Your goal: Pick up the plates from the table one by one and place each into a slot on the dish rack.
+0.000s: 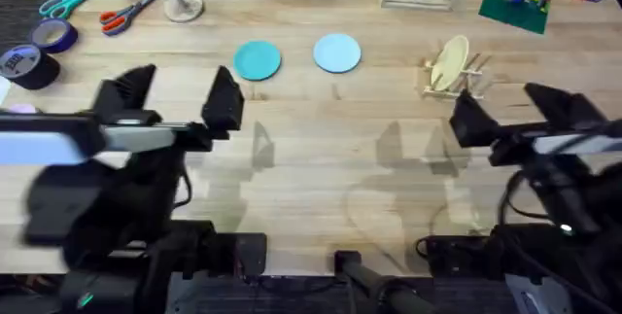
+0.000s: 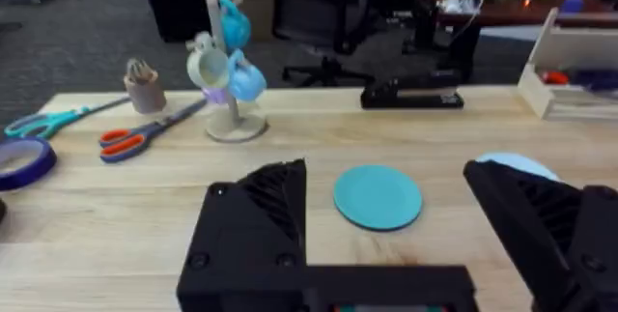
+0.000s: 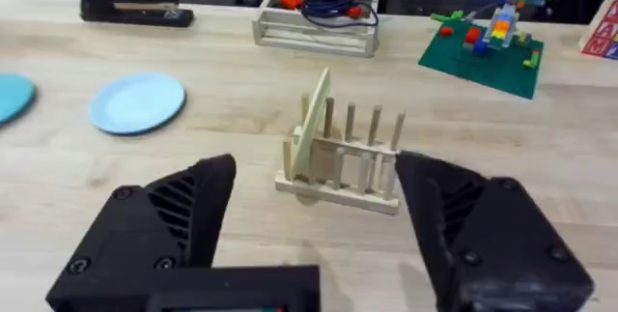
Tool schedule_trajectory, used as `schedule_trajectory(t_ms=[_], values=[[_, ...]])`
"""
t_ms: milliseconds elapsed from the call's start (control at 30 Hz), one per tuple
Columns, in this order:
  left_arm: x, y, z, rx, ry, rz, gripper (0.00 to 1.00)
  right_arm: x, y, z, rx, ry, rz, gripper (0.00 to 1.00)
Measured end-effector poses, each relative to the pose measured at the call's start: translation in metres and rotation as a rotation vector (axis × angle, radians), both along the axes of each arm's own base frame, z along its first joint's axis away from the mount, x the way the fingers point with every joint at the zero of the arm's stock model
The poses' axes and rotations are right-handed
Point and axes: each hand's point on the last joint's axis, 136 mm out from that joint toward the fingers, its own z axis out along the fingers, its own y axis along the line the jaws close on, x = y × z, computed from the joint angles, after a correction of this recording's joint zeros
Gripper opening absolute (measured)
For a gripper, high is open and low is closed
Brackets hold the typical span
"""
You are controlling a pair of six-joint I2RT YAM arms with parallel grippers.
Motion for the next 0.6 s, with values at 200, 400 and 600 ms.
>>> schedule_trajectory(t_ms=[200, 400, 600], values=[[-0.03, 0.002, 0.054, 0.0, -0.016, 0.01, 0.994, -0.024, 0.0, 0.045, 0.0, 0.031, 0.0, 0.995], [-0.049, 0.004, 0.094, -0.006, 0.043, 0.02, 0.994, -0.042, 0.0, 0.074, -0.001, 0.173, 0.0, 0.995], [-0.051, 0.003, 0.115, -0.044, 0.167, 0.024, 0.993, -0.038, 0.0, 0.1, -0.002, 0.301, 0.0, 0.995]])
